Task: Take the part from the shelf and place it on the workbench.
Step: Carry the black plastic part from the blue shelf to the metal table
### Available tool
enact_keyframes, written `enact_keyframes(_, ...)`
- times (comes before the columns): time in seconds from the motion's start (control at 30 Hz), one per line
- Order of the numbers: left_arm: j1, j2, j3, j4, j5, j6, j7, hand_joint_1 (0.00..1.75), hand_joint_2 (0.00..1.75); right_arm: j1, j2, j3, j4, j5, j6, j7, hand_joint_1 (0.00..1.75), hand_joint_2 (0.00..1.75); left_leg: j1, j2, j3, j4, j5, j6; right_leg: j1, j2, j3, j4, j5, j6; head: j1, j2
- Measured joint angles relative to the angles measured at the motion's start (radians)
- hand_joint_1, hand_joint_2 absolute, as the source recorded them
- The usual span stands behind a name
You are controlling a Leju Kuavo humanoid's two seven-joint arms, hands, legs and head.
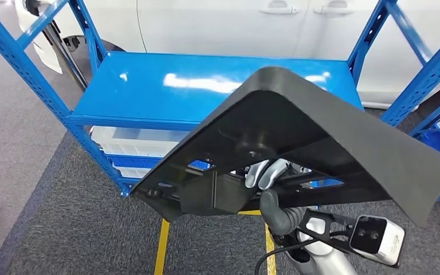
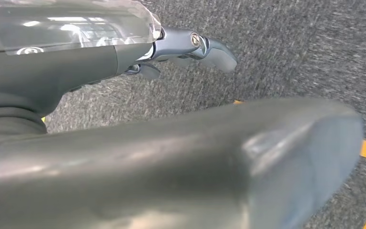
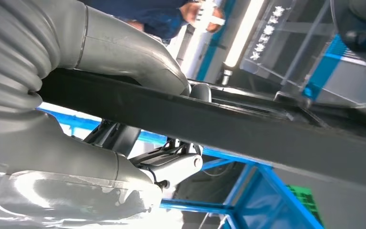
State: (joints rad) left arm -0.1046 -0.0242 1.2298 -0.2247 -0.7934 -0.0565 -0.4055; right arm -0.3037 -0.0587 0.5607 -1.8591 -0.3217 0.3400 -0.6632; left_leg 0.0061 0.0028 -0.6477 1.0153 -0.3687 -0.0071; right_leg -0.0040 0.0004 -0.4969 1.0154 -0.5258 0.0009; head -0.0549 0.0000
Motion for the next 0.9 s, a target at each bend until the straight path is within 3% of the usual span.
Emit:
enact_keyframes(0.07,0.002,0.000,0.001,0.000,0.002,0.000,0.000,0.00,0.00,-0.005,-0.001,0.003,0.005,-0.004,0.006,0.000,1.75,1.75,0.003,-0.001,-0.005,-0.001,0.007,-0.013,-0.001,-0.001,-0.012,-0.002,0.017,-0.016,0.000,0.000)
enact_keyframes(0.1,0.003,0.000,0.002,0.000,0.004,0.000,0.000,0.00,0.00,-0.008,-0.001,0.005,0.007,-0.005,0.009,0.000,1.75,1.75,0.005,-0.001,-0.013,0.012,-0.013,-0.018,-0.002,-0.003,-0.021,-0.004,0.029,-0.024,0.000,0.000)
enact_keyframes(0.13,0.005,-0.001,0.003,0.000,0.006,0.000,-0.001,0.00,0.00,-0.010,-0.001,0.007,0.009,-0.006,0.010,0.001,1.75,1.75,0.006,-0.002,-0.025,0.043,-0.052,-0.024,-0.003,-0.005,-0.033,-0.006,0.042,-0.031,0.000,0.000)
enact_keyframes(0.2,0.006,-0.001,0.006,0.000,0.008,0.000,-0.001,0.00,0.00,-0.014,-0.001,0.012,0.012,-0.008,0.011,0.001,1.75,1.75,0.007,-0.002,-0.056,0.157,-0.156,-0.031,-0.002,-0.006,-0.064,-0.006,0.066,-0.039,0.000,0.000)
enact_keyframes(0.23,0.006,-0.001,0.008,0.000,0.009,0.000,-0.001,0.00,0.00,-0.014,-0.001,0.013,0.013,-0.009,0.011,0.002,1.75,1.75,0.008,-0.002,-0.068,0.220,-0.190,-0.034,0.000,-0.006,-0.080,-0.005,0.078,-0.039,0.000,0.000)
enact_keyframes(0.27,0.006,-0.001,0.009,0.000,0.009,0.000,-0.001,0.00,0.00,-0.014,-0.001,0.014,0.014,-0.010,0.011,0.002,1.75,1.75,0.008,-0.002,-0.069,0.264,-0.200,-0.035,0.001,-0.006,-0.097,-0.004,0.091,-0.039,0.000,0.000)
enact_keyframes(0.3,0.007,-0.001,0.009,0.000,0.009,0.000,-0.001,0.00,0.00,-0.015,-0.001,0.015,0.015,-0.011,0.011,0.002,1.75,1.75,0.008,-0.002,-0.054,0.279,-0.187,-0.035,0.002,-0.006,-0.114,-0.003,0.102,-0.038,0.000,0.000)
enact_keyframes(0.33,0.007,-0.001,0.010,0.000,0.009,0.000,-0.001,0.00,0.00,-0.016,-0.001,0.016,0.015,-0.012,0.010,0.003,1.75,1.75,0.007,-0.002,-0.022,0.259,-0.160,-0.032,0.003,-0.006,-0.131,-0.001,0.113,-0.036,0.000,0.000)
enact_keyframes(0.37,0.006,-0.001,0.010,0.000,0.009,0.000,-0.001,0.00,0.00,-0.017,-0.001,0.016,0.015,-0.013,0.009,0.003,1.75,1.75,0.007,-0.002,0.026,0.208,-0.134,-0.028,0.004,-0.006,-0.145,0.001,0.123,-0.034,0.000,0.000)
enact_keyframes(0.4,0.005,0.000,0.010,0.000,0.009,0.000,-0.001,0.00,0.00,-0.020,-0.001,0.016,0.015,-0.013,0.006,0.004,1.75,1.75,0.005,-0.001,0.083,0.134,-0.128,-0.022,0.006,-0.005,-0.156,0.002,0.131,-0.031,0.000,0.000)
enact_keyframes(0.47,0.003,0.001,0.010,-0.001,0.010,0.000,-0.002,0.00,0.00,-0.027,-0.001,0.018,0.015,-0.014,-0.007,0.006,1.75,1.75,0.000,-0.001,0.169,0.009,-0.150,-0.008,0.007,-0.007,-0.164,0.003,0.147,-0.022,0.000,0.000)
enact_keyframes(0.5,0.002,0.002,0.011,-0.001,0.010,0.000,-0.002,0.00,0.00,-0.032,-0.002,0.019,0.015,-0.015,-0.017,0.006,1.75,1.75,-0.004,-0.001,0.185,-0.023,-0.163,-0.002,0.007,-0.008,-0.164,0.002,0.154,-0.016,0.000,0.000)
enact_keyframes(0.57,0.003,0.003,0.011,-0.001,0.010,-0.001,-0.002,0.00,0.00,-0.045,-0.006,0.021,0.015,-0.022,-0.041,0.006,1.75,1.75,-0.005,0.001,0.182,-0.038,-0.151,0.012,0.003,-0.009,-0.163,-0.002,0.166,-0.002,0.000,0.000)
enact_keyframes(0.6,0.003,0.003,0.011,-0.001,0.010,-0.002,-0.002,0.00,0.00,-0.053,-0.012,0.022,0.016,-0.029,-0.053,0.005,1.75,1.75,-0.003,0.002,0.177,-0.041,-0.141,0.018,0.002,-0.008,-0.168,0.007,0.158,0.003,0.000,0.000)
enact_keyframes(0.67,0.003,0.003,0.011,-0.001,0.009,-0.003,-0.002,0.00,0.00,-0.071,-0.036,0.026,0.022,-0.052,-0.076,0.002,1.75,1.75,0.000,0.006,0.163,-0.045,-0.120,0.029,-0.001,-0.005,-0.202,0.087,0.097,0.013,0.000,0.000)
enact_keyframes(0.73,0.004,0.003,0.011,-0.001,0.008,-0.004,-0.002,0.00,0.00,-0.084,-0.069,0.033,0.032,-0.077,-0.095,0.000,1.75,1.75,-0.001,0.006,0.144,-0.043,-0.105,0.032,-0.003,-0.004,-0.251,0.224,0.016,0.020,0.000,0.000)
enact_keyframes(0.77,0.005,0.003,0.011,-0.001,0.007,-0.004,-0.002,0.00,0.00,-0.087,-0.086,0.036,0.038,-0.089,-0.100,-0.001,1.75,1.75,-0.001,0.006,0.135,-0.040,-0.100,0.031,-0.003,-0.004,-0.263,0.272,-0.004,0.022,0.000,0.000)
enact_keyframes(0.8,0.006,0.003,0.011,-0.001,0.006,-0.004,-0.002,0.00,0.00,-0.089,-0.101,0.038,0.044,-0.099,-0.101,-0.001,1.75,1.75,-0.001,0.005,0.127,-0.037,-0.096,0.030,-0.003,-0.004,-0.256,0.283,-0.005,0.023,0.000,0.000)
enact_keyframes(0.83,0.007,0.003,0.011,-0.001,0.005,-0.003,-0.002,0.00,0.00,-0.090,-0.116,0.040,0.048,-0.109,-0.098,-0.001,1.75,1.75,-0.001,0.005,0.121,-0.032,-0.093,0.029,-0.003,-0.004,-0.227,0.249,0.012,0.022,0.000,0.000)
enact_keyframes(0.9,0.008,0.002,0.011,-0.001,0.005,-0.001,-0.002,0.00,0.00,-0.094,-0.144,0.040,0.054,-0.122,-0.086,-0.001,1.75,1.75,-0.002,0.005,0.112,-0.022,-0.094,0.026,-0.002,-0.004,-0.135,0.109,0.057,0.014,0.000,0.000)
